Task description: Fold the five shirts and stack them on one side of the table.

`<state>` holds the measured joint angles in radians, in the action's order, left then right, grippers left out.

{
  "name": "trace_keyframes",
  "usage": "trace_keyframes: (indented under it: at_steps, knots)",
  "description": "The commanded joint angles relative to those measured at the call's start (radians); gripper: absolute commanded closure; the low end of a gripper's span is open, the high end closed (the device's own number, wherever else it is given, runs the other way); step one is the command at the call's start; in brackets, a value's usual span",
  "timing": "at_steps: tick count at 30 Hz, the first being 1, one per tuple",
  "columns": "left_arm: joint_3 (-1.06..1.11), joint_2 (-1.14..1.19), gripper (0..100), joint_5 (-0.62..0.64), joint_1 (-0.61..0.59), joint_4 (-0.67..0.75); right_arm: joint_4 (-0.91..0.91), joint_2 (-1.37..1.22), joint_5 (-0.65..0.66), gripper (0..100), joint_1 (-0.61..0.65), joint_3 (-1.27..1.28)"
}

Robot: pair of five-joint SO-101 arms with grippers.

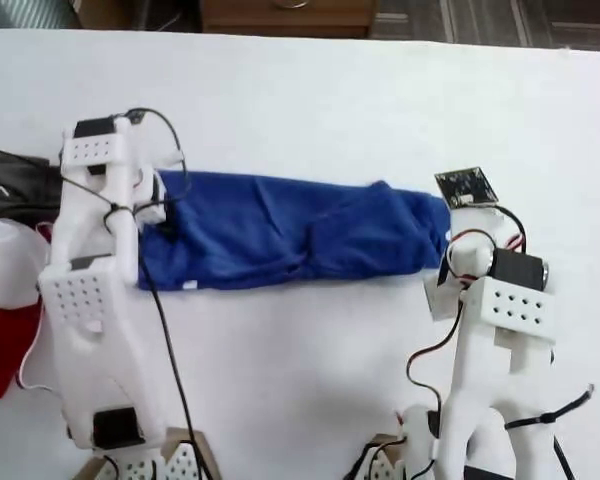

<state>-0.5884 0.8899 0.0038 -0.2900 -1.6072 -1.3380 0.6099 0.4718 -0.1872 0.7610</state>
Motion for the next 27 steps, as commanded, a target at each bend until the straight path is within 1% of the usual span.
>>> trace_keyframes:
  at_steps: [1, 3, 4, 5, 6, 7, 8, 10, 15, 19, 22, 27]
  knots:
    - [-0.058, 0.041, 79, 0.005, 0.014, -0.015, -0.002, 0.036, 0.003, 97.4, -0.008, -0.005]
    - [-0.079, 0.06, 80, 0.003, 0.015, -0.041, -0.002, 0.036, 0.003, 97.4, -0.008, -0.005]
    - [-0.09, 0.069, 83, 0.003, 0.015, -0.054, -0.002, 0.036, 0.003, 97.4, -0.008, -0.005]
    - [-0.102, 0.078, 88, 0.003, 0.015, -0.066, -0.002, 0.036, 0.003, 97.4, -0.008, -0.005]
    - [-0.113, 0.087, 95, 0.003, 0.014, -0.075, -0.002, 0.036, 0.003, 97.4, -0.008, -0.005]
    - [-0.127, 0.097, 99, 0.003, 0.009, -0.081, -0.002, 0.036, 0.003, 97.4, -0.008, -0.005]
    - [-0.137, 0.106, 96, 0.003, 0.008, -0.094, -0.002, 0.036, 0.003, 97.4, -0.008, -0.005]
    - [-0.163, 0.118, 98, 0.003, 0.006, -0.114, -0.002, 0.038, 0.003, 97.4, -0.008, -0.005]
    - [-0.219, 0.118, 97, -0.003, -0.034, -0.153, -0.002, 0.038, 0.003, 97.4, -0.008, -0.005]
    - [-0.266, 0.117, 97, -0.068, -0.095, -0.173, 0.015, 0.045, 0.002, 97.5, -0.007, 0.02]
    - [-0.277, 0.115, 97, -0.103, -0.147, -0.175, 0.093, 0.045, 0.002, 97.5, -0.007, 0.103]
    - [-0.268, 0.115, 97, -0.178, -0.184, -0.18, 0.274, 0.045, -0.002, 97.5, -0.01, 0.279]
